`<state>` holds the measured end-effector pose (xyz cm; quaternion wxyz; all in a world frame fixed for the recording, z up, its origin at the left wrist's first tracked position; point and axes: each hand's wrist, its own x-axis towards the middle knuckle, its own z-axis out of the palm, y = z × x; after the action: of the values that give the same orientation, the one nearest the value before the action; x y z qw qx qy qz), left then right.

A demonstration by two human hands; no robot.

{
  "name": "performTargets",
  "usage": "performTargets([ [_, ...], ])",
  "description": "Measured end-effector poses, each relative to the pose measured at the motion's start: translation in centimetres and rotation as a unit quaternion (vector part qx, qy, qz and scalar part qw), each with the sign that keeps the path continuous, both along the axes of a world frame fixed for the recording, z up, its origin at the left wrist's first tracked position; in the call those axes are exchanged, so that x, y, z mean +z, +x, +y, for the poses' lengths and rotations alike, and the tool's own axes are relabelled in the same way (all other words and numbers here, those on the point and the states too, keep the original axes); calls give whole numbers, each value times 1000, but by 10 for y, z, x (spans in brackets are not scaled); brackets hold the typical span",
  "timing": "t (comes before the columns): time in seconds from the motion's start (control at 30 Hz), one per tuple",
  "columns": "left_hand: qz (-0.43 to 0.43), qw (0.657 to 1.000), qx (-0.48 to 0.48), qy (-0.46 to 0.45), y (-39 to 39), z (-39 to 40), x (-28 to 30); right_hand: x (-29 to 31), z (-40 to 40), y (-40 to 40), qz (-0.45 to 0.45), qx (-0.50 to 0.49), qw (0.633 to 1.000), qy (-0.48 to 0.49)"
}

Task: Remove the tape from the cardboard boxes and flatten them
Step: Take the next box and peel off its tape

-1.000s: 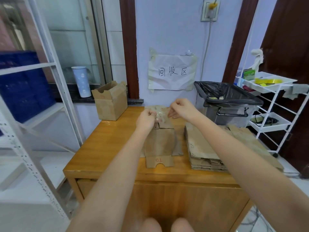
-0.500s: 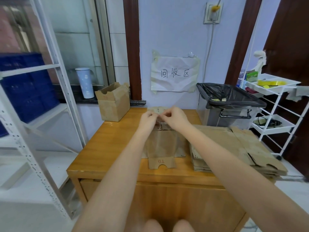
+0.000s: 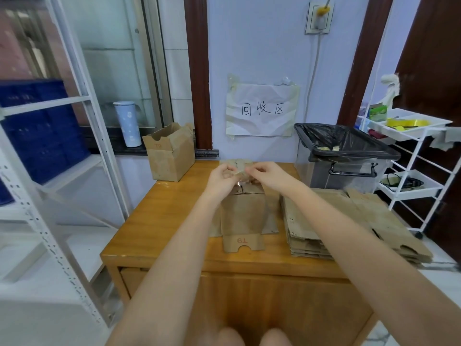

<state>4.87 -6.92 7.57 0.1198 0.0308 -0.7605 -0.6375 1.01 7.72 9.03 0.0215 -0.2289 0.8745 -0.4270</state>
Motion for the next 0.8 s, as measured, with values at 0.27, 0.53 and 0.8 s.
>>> performTargets([
  [0.27, 14, 999, -27, -27, -3, -6, -6, -4, 1, -2, 11, 28, 999, -37],
  [0.53, -17, 997, -54, -55, -1, -6, -2, -6, 3, -5, 18, 15, 999, -45],
  [0.8, -26, 998, -53, -31, -3, -8, -5, -16, -1, -7, 15, -72, 991, -110],
])
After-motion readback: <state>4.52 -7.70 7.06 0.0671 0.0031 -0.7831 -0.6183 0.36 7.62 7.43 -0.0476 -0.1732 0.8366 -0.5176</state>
